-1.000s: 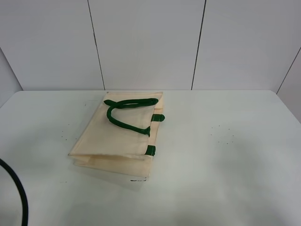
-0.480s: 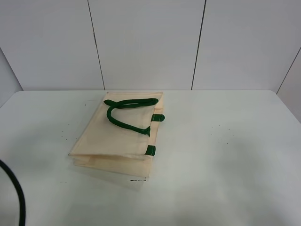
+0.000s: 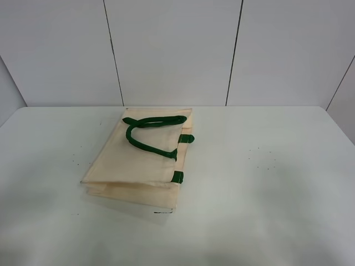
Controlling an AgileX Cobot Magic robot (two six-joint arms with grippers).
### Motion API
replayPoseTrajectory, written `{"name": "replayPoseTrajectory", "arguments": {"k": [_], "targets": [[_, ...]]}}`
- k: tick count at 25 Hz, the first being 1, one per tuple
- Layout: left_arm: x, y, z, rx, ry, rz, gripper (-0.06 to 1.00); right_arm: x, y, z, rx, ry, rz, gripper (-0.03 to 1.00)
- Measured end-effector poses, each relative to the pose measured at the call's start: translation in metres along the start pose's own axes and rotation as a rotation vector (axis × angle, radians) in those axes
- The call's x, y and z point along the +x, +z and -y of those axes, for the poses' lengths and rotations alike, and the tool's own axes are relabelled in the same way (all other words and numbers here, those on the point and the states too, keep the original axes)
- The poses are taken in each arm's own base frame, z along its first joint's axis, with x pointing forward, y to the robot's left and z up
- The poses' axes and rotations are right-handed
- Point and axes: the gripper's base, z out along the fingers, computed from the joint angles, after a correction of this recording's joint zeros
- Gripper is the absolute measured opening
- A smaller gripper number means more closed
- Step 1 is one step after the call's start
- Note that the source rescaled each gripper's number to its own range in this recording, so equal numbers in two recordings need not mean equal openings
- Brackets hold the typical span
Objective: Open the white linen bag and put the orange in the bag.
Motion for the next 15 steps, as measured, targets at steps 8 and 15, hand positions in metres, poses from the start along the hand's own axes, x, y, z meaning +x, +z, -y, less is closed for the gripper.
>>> {"name": "replayPoseTrajectory", "arguments": {"k": [8,15], "targets": [[0.0011,-0.0009,0.0001,0.000,0.001,0.003,0.84,0.0000,0.0000,0.0000,0.000,0.000,0.000,1.00],[0.0010,-0.0009,0.0001,0.000,0.001,0.004,0.84,0.0000,0.0000,0.0000,0.000,0.001,0.000,1.00]]}}
